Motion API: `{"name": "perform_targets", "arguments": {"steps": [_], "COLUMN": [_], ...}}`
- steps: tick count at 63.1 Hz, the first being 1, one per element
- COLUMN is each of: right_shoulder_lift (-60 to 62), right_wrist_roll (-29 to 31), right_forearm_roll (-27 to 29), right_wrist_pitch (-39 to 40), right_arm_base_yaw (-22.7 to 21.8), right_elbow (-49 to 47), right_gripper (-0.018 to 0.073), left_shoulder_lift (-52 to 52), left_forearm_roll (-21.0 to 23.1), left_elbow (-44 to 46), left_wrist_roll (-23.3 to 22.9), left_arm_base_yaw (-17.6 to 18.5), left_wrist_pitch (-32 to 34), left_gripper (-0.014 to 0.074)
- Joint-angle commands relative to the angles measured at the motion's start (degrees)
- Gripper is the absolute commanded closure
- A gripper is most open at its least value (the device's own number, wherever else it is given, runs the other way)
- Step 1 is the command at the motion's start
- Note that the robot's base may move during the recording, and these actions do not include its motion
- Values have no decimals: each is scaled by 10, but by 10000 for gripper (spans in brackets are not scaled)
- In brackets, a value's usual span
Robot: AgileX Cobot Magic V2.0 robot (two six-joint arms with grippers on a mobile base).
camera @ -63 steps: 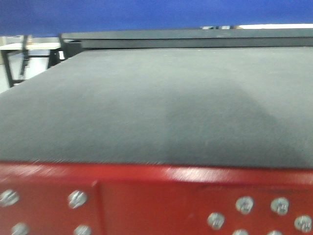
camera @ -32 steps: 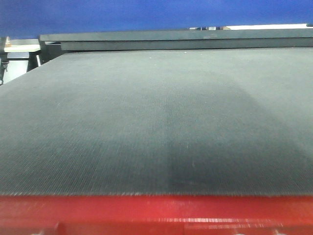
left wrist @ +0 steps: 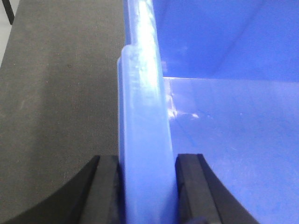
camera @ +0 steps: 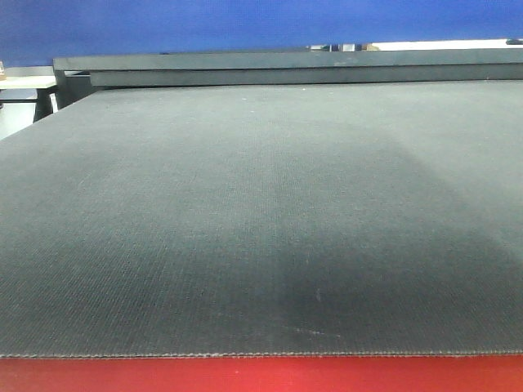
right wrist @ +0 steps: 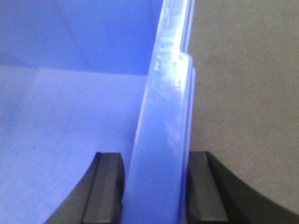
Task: Move blue bin to conveyor side
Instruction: 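Carry the blue bin with both grippers over the grey conveyor belt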
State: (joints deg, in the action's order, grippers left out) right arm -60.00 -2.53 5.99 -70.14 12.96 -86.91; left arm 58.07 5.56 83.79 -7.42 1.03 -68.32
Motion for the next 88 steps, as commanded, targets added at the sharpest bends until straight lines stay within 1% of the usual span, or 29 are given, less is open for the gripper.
{"name": "perform_targets", "arguments": {"steps": [1,35,37,46,53,59,69,73,77,84,88], "right_shoulder_lift": [11,11,11,11,11,11,11,11,11,11,11], "right_wrist_roll": [9,9,9,9,9,9,9,9,9,9,9], "right_forearm_roll": [-33,-33,-33,-33,-33,-33,-33,-33,-33,-28,-24], "right_wrist_pitch": [55,55,55,57,58,58,60,60,60,60,60], "right_arm_base_yaw": [-2,-2,-2,-2,-2,-2,-2,-2,-2,-2,-2], "right_elbow": [-11,-11,-11,-11,-11,-11,-11,-11,-11,-11,-11], "right_gripper": [648,648,648,648,648,648,648,648,648,648,648], "left_shoulder_lift": [-11,-11,-11,-11,-11,-11,-11,-11,-11,-11,-11], "left_forearm_roll": [-22,-22,-22,-31,-33,-33,-33,-33,-33,-33,-33], "left_elbow": [9,9,9,9,9,9,9,9,9,9,9], "left_wrist_roll": [8,8,8,8,8,8,8,8,8,8,8], "left_arm_base_yaw": [0,0,0,0,0,0,0,0,0,0,0], "left_wrist_pitch": [47,54,72,234,319,375,411,447,467,467,452], "left_gripper": [613,613,613,613,613,613,613,613,613,613,613]}}
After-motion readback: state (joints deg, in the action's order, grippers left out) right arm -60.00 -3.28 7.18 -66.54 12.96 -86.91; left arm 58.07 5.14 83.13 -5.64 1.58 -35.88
